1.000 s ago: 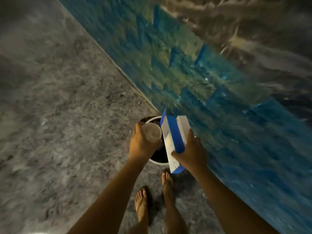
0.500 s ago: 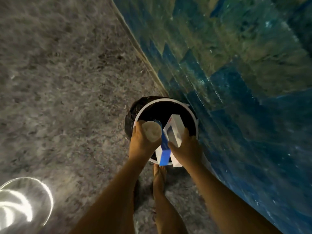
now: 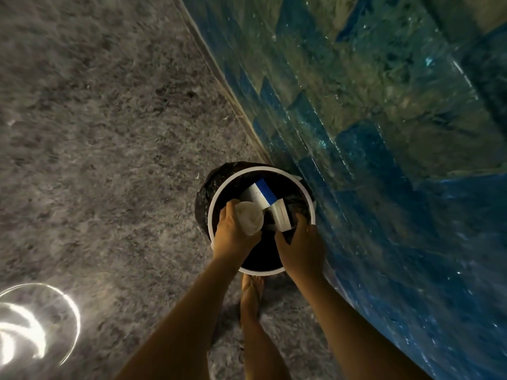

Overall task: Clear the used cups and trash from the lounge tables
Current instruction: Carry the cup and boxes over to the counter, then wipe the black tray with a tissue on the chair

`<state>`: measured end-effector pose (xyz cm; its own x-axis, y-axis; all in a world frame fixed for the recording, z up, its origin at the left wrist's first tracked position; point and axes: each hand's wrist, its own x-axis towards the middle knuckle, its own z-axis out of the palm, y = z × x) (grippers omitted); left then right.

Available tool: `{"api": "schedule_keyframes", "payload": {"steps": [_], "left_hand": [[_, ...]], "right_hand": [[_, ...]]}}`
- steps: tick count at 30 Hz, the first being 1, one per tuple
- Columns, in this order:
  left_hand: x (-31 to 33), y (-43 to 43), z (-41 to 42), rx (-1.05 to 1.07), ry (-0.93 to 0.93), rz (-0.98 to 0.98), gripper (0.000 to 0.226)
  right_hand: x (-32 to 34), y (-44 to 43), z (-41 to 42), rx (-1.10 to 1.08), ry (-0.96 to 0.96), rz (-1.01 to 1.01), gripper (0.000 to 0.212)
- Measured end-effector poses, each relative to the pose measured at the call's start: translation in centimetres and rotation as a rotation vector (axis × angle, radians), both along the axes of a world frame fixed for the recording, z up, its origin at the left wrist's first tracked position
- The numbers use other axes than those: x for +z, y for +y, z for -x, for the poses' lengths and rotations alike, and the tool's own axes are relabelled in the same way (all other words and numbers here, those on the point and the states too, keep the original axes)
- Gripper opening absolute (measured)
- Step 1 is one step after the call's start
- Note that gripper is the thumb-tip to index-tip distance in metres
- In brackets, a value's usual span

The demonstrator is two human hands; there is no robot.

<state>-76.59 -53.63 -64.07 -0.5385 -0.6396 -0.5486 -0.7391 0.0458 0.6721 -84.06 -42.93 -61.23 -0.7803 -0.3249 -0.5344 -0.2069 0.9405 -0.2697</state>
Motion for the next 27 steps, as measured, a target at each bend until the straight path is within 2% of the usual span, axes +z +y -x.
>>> {"api": "schedule_keyframes", "payload": {"steps": [5,10,13,19,27], "left_hand": [[-0.2,0.3,0.0,-0.033,0.0,0.06,0.092],[2.6,-1.3,0.2,0.017,0.013,0.107,0.077],[5.9,-2.8,0.3,-0.024,0.076,0.189,0.072],[15.8,-6.9,0.5,0.022,0.205,0.375,0.069],[32.4,-14.3,-4.4,0.139,0.312,0.698,0.065]], "right_hand": [[-0.1,0.7,-0.1,-0.005,-0.013,0.025,0.065],[1.9,-1.3,0.8,0.082,0.079,0.134,0.06],[4.6,-3.4,1.8,0.149,0.167,0.23,0.06],[13.7,-7.9,3.1,0.254,0.26,0.453,0.059],[30.4,-16.6,1.3,0.469,0.411,0.793,0.053]]}}
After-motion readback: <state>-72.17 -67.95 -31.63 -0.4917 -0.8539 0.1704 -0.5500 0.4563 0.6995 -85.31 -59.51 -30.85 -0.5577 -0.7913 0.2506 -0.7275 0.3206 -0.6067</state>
